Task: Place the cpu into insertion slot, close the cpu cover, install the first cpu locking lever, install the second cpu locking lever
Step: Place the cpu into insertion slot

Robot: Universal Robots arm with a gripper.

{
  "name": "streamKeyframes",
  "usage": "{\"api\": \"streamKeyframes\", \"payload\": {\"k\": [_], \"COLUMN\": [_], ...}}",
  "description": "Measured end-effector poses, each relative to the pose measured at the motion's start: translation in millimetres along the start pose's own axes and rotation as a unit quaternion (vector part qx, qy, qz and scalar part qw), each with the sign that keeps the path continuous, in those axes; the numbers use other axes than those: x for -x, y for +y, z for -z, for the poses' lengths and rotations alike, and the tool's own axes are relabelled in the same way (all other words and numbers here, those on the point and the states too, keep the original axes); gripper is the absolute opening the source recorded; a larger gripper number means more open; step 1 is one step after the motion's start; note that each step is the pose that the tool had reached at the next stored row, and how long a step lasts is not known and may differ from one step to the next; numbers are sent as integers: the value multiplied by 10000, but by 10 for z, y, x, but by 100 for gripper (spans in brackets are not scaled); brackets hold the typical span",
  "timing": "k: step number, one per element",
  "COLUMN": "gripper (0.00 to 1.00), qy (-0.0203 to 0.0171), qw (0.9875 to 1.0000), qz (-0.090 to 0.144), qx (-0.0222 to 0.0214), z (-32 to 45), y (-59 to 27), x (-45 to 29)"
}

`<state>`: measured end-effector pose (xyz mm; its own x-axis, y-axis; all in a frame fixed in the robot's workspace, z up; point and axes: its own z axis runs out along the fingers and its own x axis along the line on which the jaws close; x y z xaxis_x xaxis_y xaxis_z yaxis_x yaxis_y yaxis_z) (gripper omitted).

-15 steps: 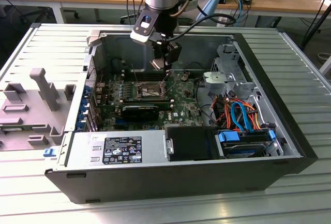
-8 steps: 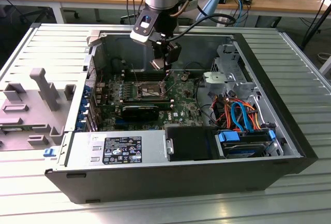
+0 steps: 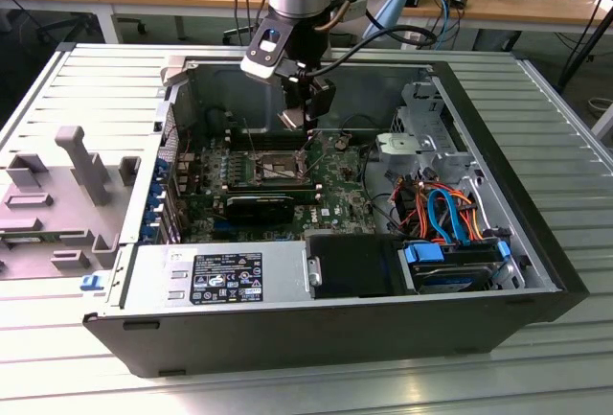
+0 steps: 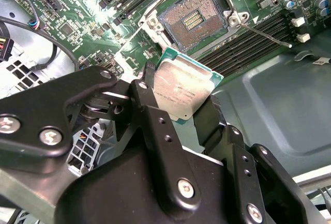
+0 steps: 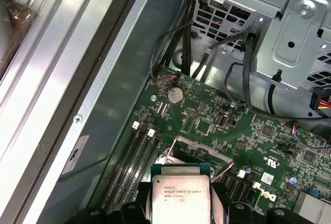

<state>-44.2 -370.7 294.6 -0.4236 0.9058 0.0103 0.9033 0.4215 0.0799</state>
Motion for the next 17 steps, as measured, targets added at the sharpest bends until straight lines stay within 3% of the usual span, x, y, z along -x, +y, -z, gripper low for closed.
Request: {"api": "streamKeyframes", "payload": {"k": [17], "gripper": [54], "qy": [-5], "qw": [10000], "qz": [-63], "qx": [1], "z": [-1], "y": [0], "x": [0]}}
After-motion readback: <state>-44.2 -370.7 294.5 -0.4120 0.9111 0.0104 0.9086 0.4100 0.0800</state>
